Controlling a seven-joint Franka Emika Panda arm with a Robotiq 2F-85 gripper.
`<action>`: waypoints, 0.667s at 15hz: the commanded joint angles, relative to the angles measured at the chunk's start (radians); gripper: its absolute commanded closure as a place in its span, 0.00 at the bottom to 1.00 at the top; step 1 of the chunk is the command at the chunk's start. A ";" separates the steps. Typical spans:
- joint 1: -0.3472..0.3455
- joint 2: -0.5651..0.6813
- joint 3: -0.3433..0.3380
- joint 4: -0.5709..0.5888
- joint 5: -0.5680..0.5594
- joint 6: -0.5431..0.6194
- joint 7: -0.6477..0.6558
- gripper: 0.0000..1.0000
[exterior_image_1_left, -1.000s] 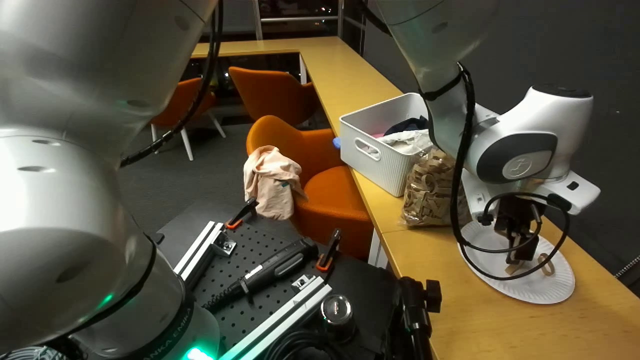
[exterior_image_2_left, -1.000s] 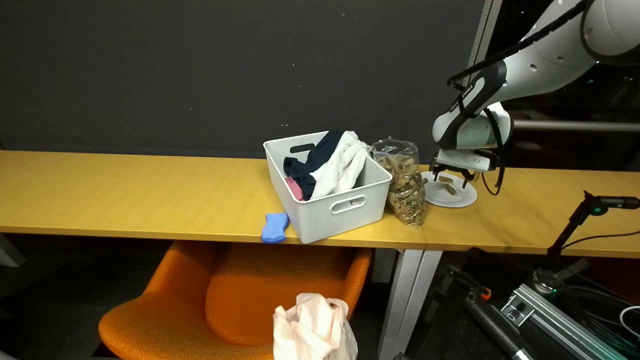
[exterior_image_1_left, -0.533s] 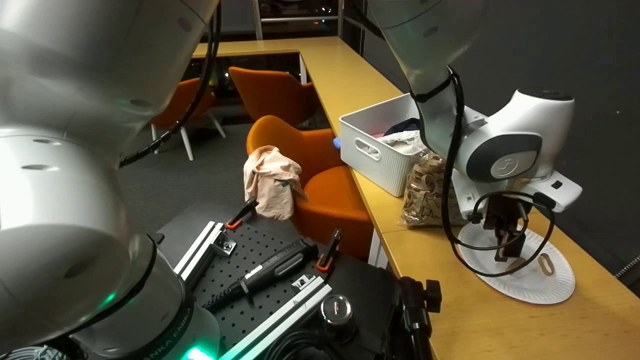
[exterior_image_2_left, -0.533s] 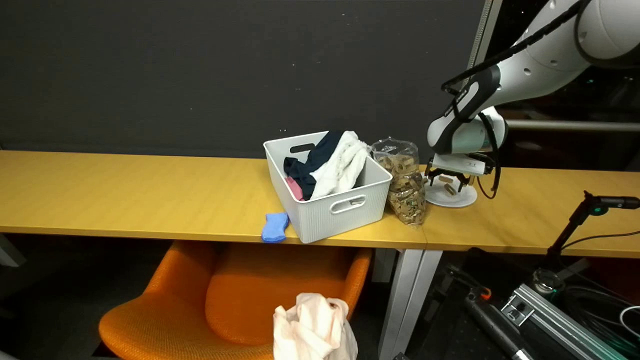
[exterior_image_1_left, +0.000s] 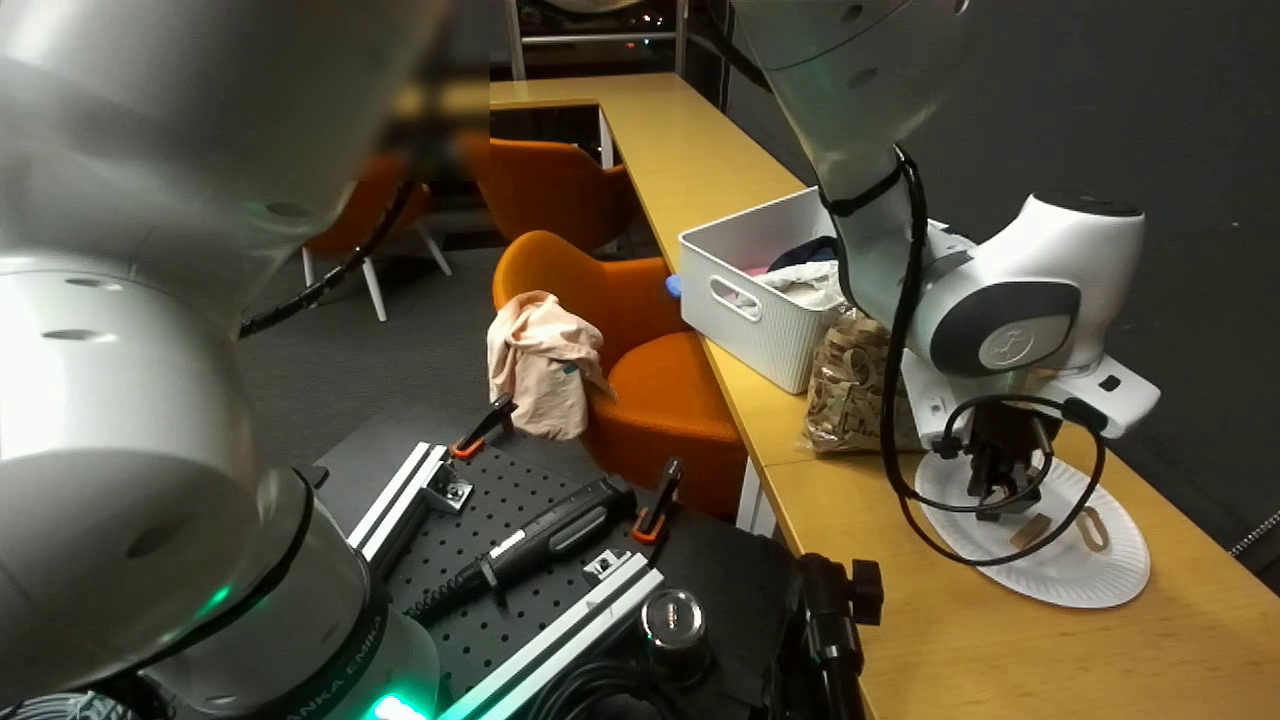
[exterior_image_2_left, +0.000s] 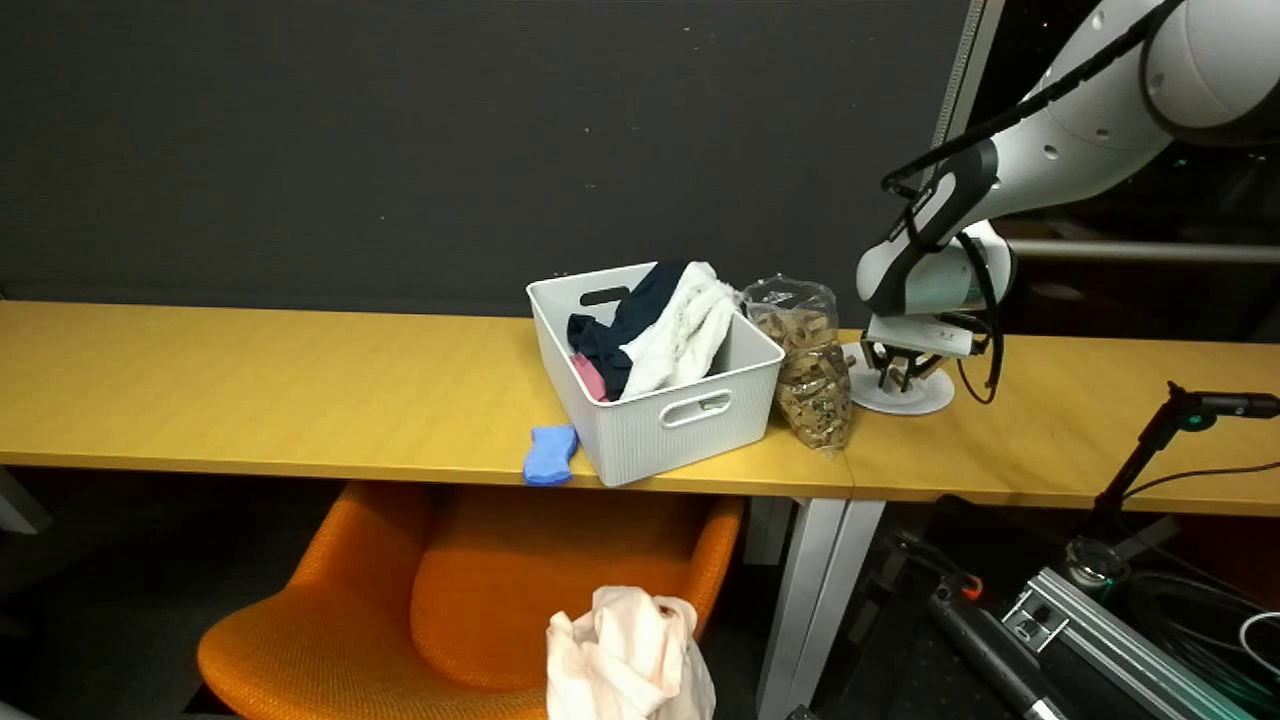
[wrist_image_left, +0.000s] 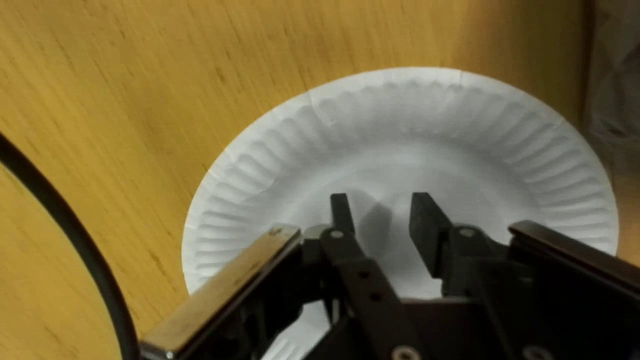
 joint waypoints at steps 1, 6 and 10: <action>0.003 0.030 0.002 0.014 0.005 0.013 0.011 0.95; 0.011 0.044 -0.008 0.008 0.001 0.011 0.017 1.00; 0.021 0.036 -0.035 -0.007 -0.010 -0.006 0.038 1.00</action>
